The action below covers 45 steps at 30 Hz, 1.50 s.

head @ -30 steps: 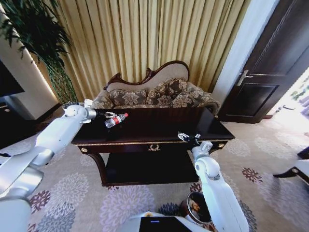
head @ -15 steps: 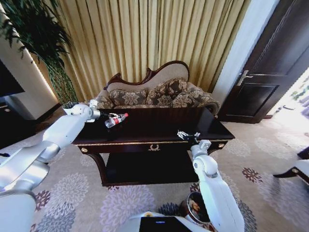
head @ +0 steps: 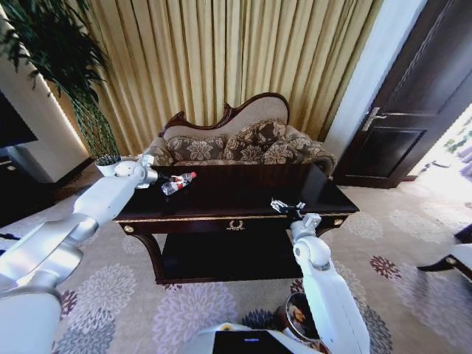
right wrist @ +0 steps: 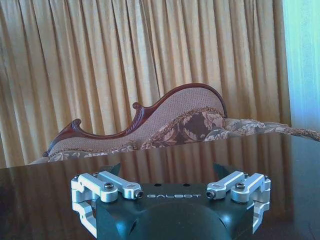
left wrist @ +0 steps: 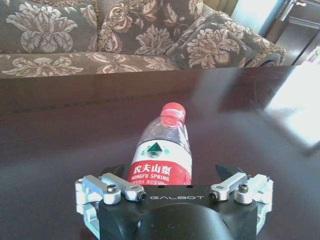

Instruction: Move to the front of the table and place the trash on the table into the trash bin.

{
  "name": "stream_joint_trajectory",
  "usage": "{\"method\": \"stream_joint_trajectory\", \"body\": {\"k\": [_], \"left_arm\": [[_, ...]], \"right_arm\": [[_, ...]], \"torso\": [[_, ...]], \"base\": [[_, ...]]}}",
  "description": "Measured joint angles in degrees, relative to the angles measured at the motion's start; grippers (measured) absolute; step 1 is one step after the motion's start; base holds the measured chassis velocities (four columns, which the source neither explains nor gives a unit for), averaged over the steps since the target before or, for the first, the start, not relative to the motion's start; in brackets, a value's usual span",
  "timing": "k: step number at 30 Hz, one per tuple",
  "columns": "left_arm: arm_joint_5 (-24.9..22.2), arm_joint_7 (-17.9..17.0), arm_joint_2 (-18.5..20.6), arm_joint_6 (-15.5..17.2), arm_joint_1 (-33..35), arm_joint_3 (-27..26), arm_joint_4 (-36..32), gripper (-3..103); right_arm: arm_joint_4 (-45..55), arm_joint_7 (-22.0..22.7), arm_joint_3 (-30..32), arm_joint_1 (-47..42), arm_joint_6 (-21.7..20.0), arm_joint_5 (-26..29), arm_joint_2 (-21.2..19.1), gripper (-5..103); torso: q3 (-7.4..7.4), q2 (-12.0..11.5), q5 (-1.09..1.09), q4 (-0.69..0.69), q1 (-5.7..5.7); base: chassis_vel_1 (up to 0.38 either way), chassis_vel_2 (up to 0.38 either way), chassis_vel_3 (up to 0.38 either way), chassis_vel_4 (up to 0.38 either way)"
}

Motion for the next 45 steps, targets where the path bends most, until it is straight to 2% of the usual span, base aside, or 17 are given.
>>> {"method": "stream_joint_trajectory", "body": {"k": [2,5,7,8,11,12,14,16,19,22,37,39,45], "left_arm": [[0.1,0.0,-0.2,0.0,0.1,-0.1,0.0,89],[0.2,0.0,-0.2,0.0,0.2,-0.2,-0.1,84],[0.2,0.0,0.0,0.0,0.2,-0.3,-0.3,73],[0.2,0.0,0.0,0.0,0.2,-0.3,-0.3,73],[0.2,0.1,0.5,0.0,0.4,-0.5,-0.6,57],[0.2,0.1,0.5,0.0,0.4,-0.5,-0.6,57],[0.3,0.1,0.8,0.0,0.5,-0.6,-0.8,48],[0.3,0.1,0.9,0.0,0.6,-0.8,-1.0,48],[0.6,0.0,1.3,0.0,1.1,-1.6,-1.9,39],[0.8,0.0,1.6,0.0,1.5,-2.4,-2.7,34],[1.0,-0.6,4.1,0.0,3.6,-7.3,-9.0,34],[0.9,-1.0,4.9,0.0,4.5,-8.8,-11.6,32],[0.7,-2.5,5.9,0.0,6.8,-13.1,-16.0,34]], "right_arm": [[-0.1,0.0,0.0,0.1,0.0,0.0,0.0,100],[-0.1,0.0,0.0,0.1,0.0,0.0,-0.1,100],[-0.1,0.0,0.0,0.1,0.0,0.0,-0.1,100],[-0.1,0.0,0.0,0.1,0.0,0.0,-0.1,100],[-0.3,0.0,0.0,0.2,0.0,0.0,0.0,100],[-0.3,0.0,0.0,0.2,0.0,0.0,0.0,100],[-0.4,0.0,0.0,0.2,0.0,0.0,0.1,100],[-0.4,0.0,-0.1,0.2,0.0,0.0,0.1,100],[-0.4,0.0,-0.1,0.2,0.0,0.0,0.1,100],[-0.3,0.0,0.0,0.1,0.0,0.1,0.1,100],[-0.4,0.0,-0.1,0.3,-0.2,0.1,-0.2,100],[-0.2,0.0,0.0,0.4,-0.3,0.2,-0.4,100],[0.5,0.2,0.0,0.8,-0.6,1.2,-0.7,100]], "torso": [[0.00,0.0,0.00,0.00,0.00],[0.00,0.0,-0.01,0.01,0.00],[0.00,0.0,-0.01,0.01,0.00],[0.00,0.0,-0.01,0.01,0.00],[0.00,0.0,-0.01,0.01,0.00],[0.00,0.0,-0.01,0.01,0.00],[0.00,0.0,-0.01,0.00,0.00],[0.00,0.0,-0.01,0.01,0.00],[0.00,0.0,-0.01,0.01,0.00],[0.00,0.0,-0.01,0.01,0.00],[0.00,0.0,-0.01,0.01,0.00],[0.00,0.0,0.00,0.00,0.00],[0.00,0.0,-0.01,0.01,0.00]], "base": [[0.000,0.000,0.000,0.000],[0.000,0.000,0.000,0.000],[0.000,0.000,0.000,0.000],[0.000,0.000,0.000,0.000],[0.000,0.000,0.000,0.000],[0.000,0.000,0.000,0.000],[0.000,0.000,0.000,0.000],[0.000,0.000,0.000,0.000],[0.000,0.000,0.000,0.000],[0.000,0.000,0.000,0.000],[0.000,0.000,0.000,0.000],[0.000,0.000,0.000,0.000],[0.000,0.000,0.000,0.000]]}}
